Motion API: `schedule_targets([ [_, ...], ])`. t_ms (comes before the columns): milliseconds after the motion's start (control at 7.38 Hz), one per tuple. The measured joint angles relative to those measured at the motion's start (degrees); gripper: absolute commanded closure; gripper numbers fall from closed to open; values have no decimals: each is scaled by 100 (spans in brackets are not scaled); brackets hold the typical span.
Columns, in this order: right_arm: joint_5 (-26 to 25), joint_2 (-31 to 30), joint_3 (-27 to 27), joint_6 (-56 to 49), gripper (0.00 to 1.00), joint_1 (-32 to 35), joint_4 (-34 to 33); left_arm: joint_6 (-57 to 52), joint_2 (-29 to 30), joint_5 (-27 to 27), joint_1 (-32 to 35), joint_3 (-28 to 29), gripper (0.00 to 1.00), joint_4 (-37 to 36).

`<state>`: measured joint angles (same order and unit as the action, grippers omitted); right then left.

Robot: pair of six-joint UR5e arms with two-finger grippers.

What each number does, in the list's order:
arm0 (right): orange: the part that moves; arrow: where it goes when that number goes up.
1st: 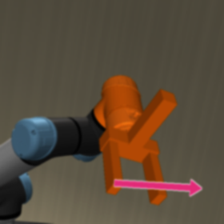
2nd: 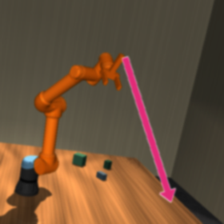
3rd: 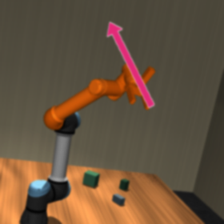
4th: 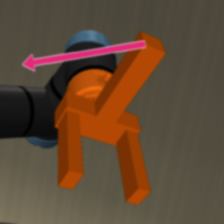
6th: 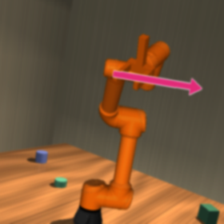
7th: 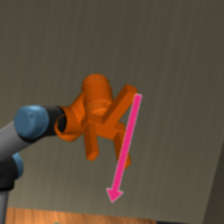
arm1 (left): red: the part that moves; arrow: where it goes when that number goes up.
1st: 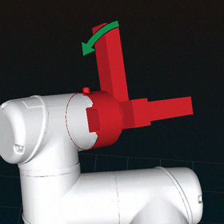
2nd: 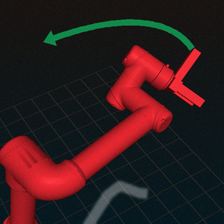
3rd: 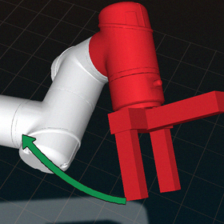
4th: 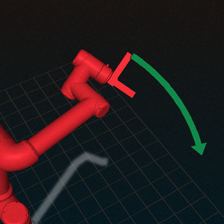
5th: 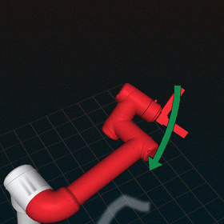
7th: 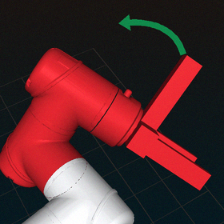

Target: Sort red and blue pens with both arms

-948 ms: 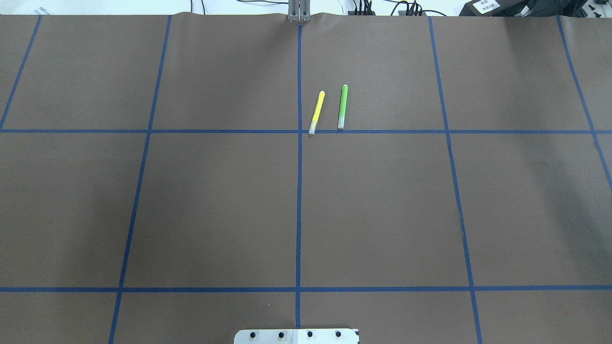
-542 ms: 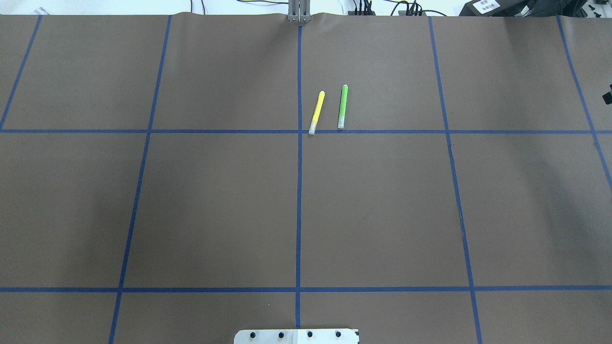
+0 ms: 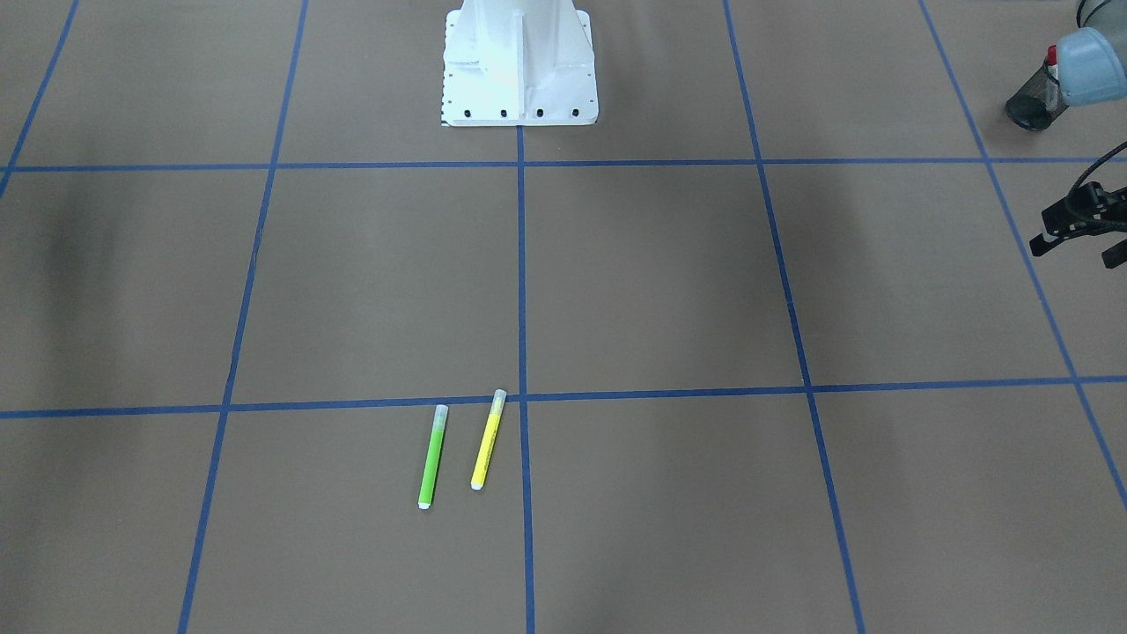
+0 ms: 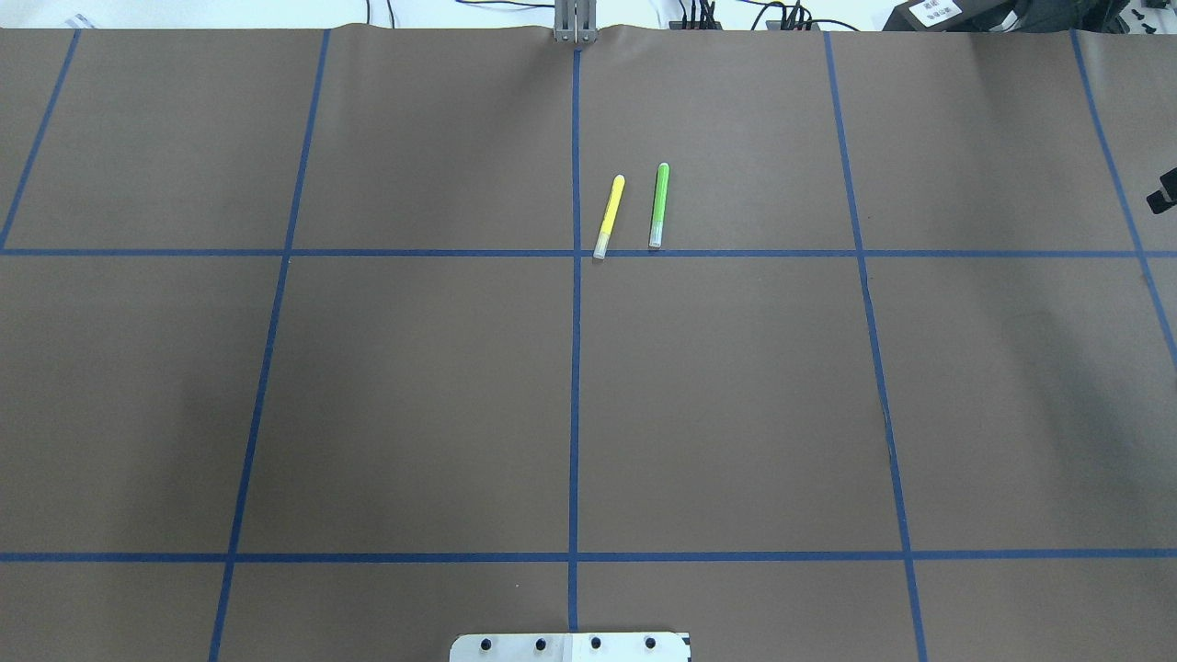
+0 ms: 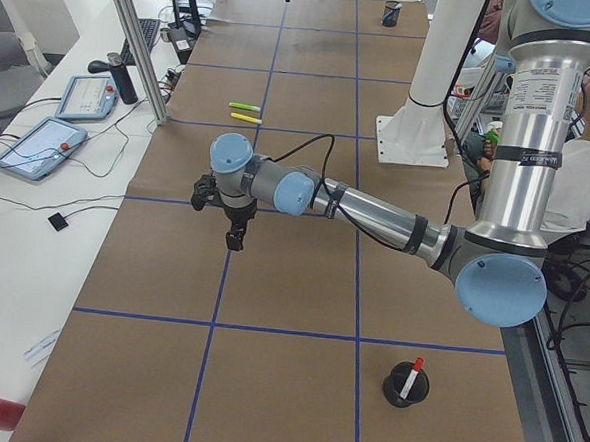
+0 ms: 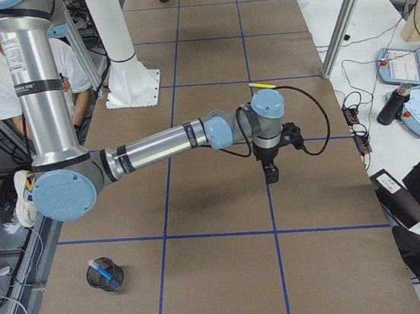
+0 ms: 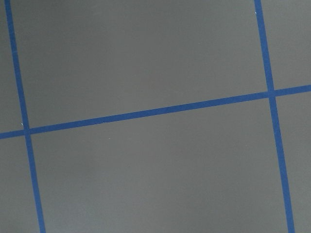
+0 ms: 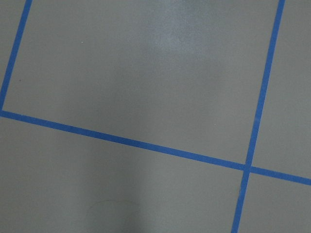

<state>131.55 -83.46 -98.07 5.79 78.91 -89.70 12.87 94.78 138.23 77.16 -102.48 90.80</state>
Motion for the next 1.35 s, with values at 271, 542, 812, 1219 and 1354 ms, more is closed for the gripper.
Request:
schedule_targets([
  [271,10,-9,21,4,0,-48,-1,-3,-2,8,-3,-26,0,1],
  [542,-2,-11,31,8,0,-114,2,-3,-3,10,-2,-34,0,7],
  [812,-13,-12,44,11,0,-181,-16,-4,-3,11,1,-34,0,17],
  [1219,-14,-12,44,23,0,-216,-13,-2,-3,9,1,-20,0,30],
  [1354,-10,-12,43,26,0,-225,-13,2,-3,6,0,-15,0,37],
])
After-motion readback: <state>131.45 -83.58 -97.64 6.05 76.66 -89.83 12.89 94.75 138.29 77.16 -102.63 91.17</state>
